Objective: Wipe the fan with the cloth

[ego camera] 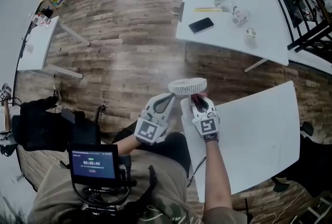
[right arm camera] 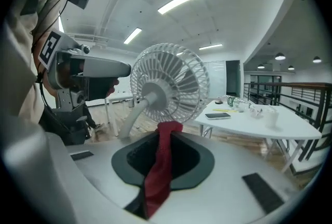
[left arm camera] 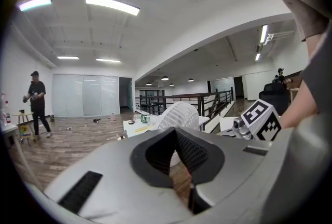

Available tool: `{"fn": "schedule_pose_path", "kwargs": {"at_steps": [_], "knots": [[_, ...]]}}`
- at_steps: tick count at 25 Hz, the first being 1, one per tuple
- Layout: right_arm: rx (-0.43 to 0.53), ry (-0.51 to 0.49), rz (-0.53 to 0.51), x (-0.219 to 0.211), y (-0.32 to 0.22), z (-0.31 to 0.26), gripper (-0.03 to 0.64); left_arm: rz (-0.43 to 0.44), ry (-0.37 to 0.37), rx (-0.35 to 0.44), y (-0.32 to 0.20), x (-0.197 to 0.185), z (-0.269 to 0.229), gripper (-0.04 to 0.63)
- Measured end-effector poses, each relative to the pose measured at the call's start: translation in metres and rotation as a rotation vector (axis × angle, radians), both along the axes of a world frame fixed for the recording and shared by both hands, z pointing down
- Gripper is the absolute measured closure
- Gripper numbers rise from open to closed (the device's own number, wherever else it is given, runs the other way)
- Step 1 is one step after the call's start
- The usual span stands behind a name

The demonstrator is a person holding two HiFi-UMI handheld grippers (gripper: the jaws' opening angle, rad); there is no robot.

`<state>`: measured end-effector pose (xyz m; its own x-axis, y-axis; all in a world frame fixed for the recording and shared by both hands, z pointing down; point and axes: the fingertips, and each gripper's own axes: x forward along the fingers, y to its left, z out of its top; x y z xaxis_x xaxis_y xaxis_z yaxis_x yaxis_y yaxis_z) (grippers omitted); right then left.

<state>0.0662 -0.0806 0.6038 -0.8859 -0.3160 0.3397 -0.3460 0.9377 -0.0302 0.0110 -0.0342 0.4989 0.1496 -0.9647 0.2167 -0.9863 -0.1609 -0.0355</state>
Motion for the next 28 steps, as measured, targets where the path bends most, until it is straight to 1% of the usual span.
{"fn": "schedule_pose_path", "kwargs": {"at_steps": [3,6,8,10,12,15,17,19,20,22,24,26,28], "knots": [[-0.044,-0.048,-0.003,-0.012,-0.009,0.000,0.554,0.003,0.003,0.023,-0.003,-0.003,0.001,0.572],[-0.039,-0.039,-0.052,-0.016,-0.010,0.009,0.554,0.010,0.002,0.039,-0.004,-0.003,0.005,0.572],[-0.005,-0.011,-0.100,-0.019,-0.007,0.008,0.554,0.014,0.006,0.049,-0.003,-0.003,0.005,0.572],[0.053,0.021,-0.144,-0.021,-0.005,0.003,0.554,0.019,0.008,0.053,-0.002,-0.004,0.004,0.572],[0.076,0.027,-0.159,-0.020,-0.003,-0.005,0.554,0.032,0.005,0.058,-0.001,-0.003,0.004,0.572],[0.041,-0.006,-0.117,-0.012,-0.001,-0.016,0.554,0.037,0.004,0.057,-0.001,-0.002,0.004,0.572],[0.024,-0.039,-0.054,-0.004,-0.004,-0.026,0.554,0.024,0.022,0.036,0.000,-0.002,0.005,0.572],[0.013,-0.092,0.022,0.005,-0.012,-0.041,0.554,0.017,0.038,-0.002,0.002,-0.002,0.008,0.574],[0.003,-0.117,0.049,0.010,-0.014,-0.047,0.554,0.021,0.035,-0.022,0.003,-0.002,0.010,0.574],[-0.012,-0.145,0.080,0.018,-0.016,-0.057,0.554,0.042,0.004,-0.046,0.004,0.001,0.010,0.574],[-0.006,-0.136,0.092,0.022,-0.013,-0.070,0.554,0.057,-0.005,-0.053,0.006,0.004,0.003,0.574],[0.006,-0.098,0.090,0.020,-0.008,-0.083,0.554,0.057,0.013,-0.058,0.008,0.007,-0.006,0.574],[0.005,-0.057,0.065,0.014,0.001,-0.093,0.553,0.053,0.023,-0.057,0.009,0.008,-0.012,0.572]]}}
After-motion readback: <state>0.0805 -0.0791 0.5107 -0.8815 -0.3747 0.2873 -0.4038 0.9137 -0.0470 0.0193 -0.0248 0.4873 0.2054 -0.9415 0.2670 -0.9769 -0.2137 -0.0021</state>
